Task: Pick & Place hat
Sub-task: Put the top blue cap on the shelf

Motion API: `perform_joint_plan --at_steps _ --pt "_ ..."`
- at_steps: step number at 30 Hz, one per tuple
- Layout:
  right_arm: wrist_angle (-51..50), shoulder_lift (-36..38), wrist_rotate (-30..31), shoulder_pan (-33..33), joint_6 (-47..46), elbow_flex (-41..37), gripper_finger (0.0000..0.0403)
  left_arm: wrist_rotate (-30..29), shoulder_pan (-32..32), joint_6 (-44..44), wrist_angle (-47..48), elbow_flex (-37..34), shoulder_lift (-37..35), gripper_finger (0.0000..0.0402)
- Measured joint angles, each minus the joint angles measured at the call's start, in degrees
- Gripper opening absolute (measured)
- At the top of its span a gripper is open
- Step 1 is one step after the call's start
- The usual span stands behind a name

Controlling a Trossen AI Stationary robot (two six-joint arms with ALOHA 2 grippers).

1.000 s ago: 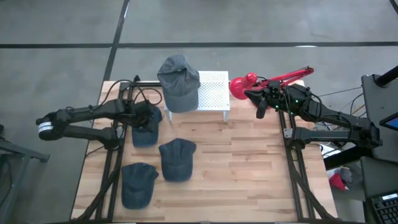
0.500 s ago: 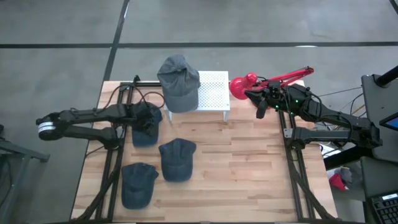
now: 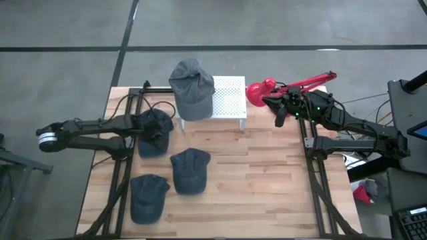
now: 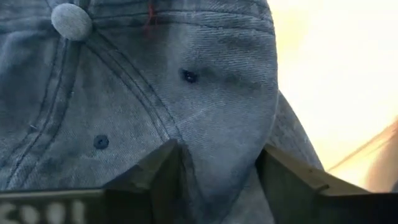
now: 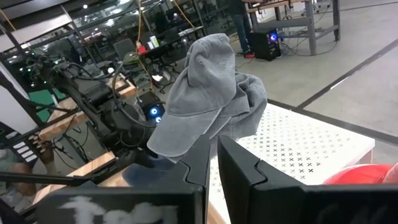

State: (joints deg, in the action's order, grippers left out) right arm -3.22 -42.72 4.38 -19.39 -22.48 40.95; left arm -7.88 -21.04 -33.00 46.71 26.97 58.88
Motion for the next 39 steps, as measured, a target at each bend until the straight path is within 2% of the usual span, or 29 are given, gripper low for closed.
perform_joint_plan --at_steps 8,9,14,18,29,35,39 --pt "0.0 0.0 0.0 0.0 0.0 0.0 0.0029 -0.8 0.0 1.6 -2.1 0.0 0.1 0.0028" --pt "0.0 0.0 0.0 0.0 0.0 0.0 0.0029 -0.7 0.0 1.4 -2.1 0.1 0.1 0.0015" --pt "0.0 0.0 0.0 0.0 0.1 0.0 0.0029 0.0 0.6 0.6 -1.7 0.1 -1.0 0.0006" --pt "0.0 0.0 0.0 0.0 0.2 0.0 0.0029 0.8 0.9 -0.6 2.5 2.8 -2.2 0.0003" --pt "0.1 0.0 0.0 0.0 0.2 0.0 0.0029 1.2 2.7 -3.8 22.3 20.1 -2.7 0.0001" --pt "0.1 0.0 0.0 0.0 0.1 0.0 0.0029 3.2 7.1 -10.0 30.5 29.1 -2.7 0.0001" --pt "0.1 0.0 0.0 0.0 0.0 0.0 0.0029 7.0 11.3 -15.5 34.2 33.4 -2.7 0.0000"
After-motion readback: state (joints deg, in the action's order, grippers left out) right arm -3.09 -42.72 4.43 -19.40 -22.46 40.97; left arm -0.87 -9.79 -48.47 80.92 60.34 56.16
